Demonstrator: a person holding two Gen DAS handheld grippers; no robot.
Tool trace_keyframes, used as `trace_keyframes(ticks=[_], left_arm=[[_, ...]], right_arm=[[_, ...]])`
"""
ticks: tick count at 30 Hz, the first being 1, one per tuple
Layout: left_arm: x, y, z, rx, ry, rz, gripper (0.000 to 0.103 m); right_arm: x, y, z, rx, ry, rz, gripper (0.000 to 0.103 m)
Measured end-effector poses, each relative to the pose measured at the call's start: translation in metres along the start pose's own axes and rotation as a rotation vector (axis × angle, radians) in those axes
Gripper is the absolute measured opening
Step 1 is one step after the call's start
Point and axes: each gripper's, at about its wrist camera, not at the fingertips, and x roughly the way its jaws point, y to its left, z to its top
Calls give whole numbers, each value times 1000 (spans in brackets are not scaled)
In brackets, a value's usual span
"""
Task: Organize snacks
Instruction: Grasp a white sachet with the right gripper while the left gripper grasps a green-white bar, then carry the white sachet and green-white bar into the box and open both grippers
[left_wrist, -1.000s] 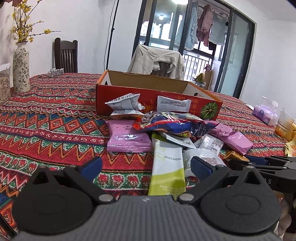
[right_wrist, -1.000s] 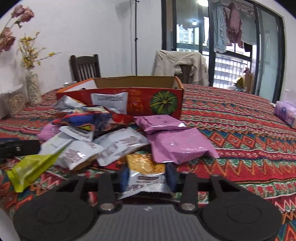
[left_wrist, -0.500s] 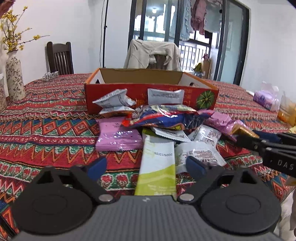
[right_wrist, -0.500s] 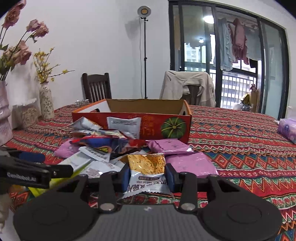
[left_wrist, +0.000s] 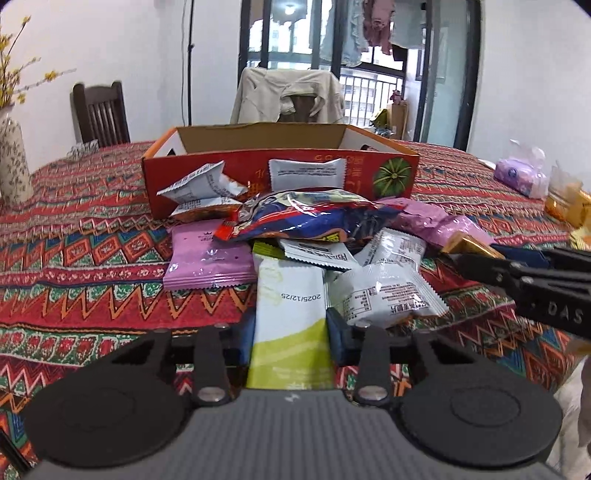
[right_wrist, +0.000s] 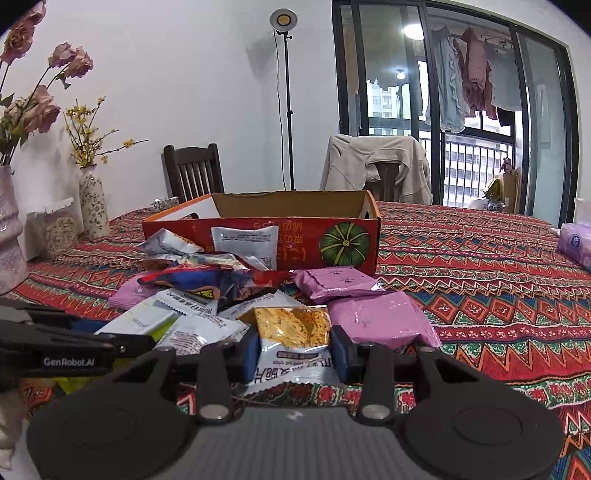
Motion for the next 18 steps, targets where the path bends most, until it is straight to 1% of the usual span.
trace_keyframes(ticks=[6,11,18], left_arm=[[-11,3,-4,12,-14,4,38],[-27,13,-10,3,-30,15,38],[-42,27,-3,-24,-71,57,38]], right_arm=[[-1,-1,0,4,-4,3,39],[-3,-2,1,5,-14,-2,39],[-6,-1,4,3,-29,-11,39]])
